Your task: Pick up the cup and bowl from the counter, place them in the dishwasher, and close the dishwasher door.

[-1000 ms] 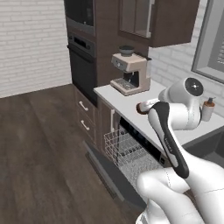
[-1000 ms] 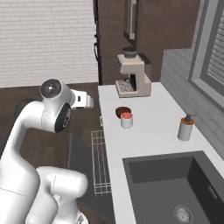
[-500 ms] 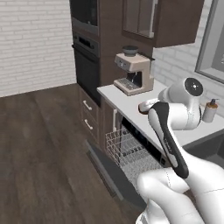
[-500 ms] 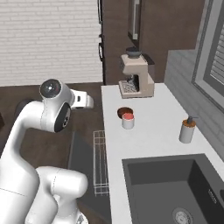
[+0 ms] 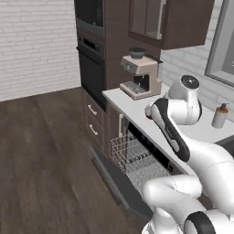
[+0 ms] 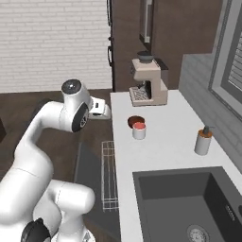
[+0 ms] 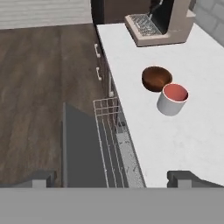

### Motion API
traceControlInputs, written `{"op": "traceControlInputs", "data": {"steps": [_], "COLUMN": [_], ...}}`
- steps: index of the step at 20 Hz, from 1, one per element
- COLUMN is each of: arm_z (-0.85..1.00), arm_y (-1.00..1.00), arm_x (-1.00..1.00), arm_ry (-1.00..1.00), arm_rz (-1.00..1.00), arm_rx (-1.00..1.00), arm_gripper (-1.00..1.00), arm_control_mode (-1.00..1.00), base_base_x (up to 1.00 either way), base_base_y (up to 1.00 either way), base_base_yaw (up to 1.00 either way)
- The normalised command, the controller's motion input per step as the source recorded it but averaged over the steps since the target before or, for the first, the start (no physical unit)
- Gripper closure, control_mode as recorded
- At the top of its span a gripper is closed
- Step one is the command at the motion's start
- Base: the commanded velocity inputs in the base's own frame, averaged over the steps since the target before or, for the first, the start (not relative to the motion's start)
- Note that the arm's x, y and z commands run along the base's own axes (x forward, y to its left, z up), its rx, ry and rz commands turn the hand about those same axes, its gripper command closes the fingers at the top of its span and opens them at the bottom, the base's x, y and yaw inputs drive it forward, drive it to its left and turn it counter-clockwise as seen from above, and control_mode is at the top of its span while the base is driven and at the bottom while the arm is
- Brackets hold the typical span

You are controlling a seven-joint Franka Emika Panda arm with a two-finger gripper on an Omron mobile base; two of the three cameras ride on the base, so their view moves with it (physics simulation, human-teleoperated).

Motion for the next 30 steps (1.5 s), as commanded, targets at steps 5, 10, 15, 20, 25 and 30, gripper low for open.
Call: {"op": "traceControlInputs", "data": {"steps": [5,10,15,20,25,30], "arm_z": [-0.39,-0.47,-0.42,-0.37,-0.31,-0.17], "arm_y": [-0.11,-0.31,-0.51,-0.67,-0.57,-0.32], "arm_x": [0.73,0.48,0.34,0.29,0.37,0.53], "arm_ry": [0.28,0.03,0.00,0.00,0.01,0.00], "arm_rz": [-0.15,-0.05,0.00,0.00,0.00,0.00], "arm_rx": [-0.03,-0.05,-0.01,0.00,0.00,0.00], "arm_gripper": [-1.00,-1.00,-1.00,-1.00,-1.00,-1.00], "arm_control_mode": [-1.00,-1.00,-1.00,-1.00,-1.00,-1.00], "base_base_x": [0.00,0.00,0.00,0.00,0.00,0.00], "base_base_y": [0.00,0.00,0.00,0.00,0.00,0.00], "base_base_yaw": [0.00,0.00,0.00,0.00,0.00,0.00]}}
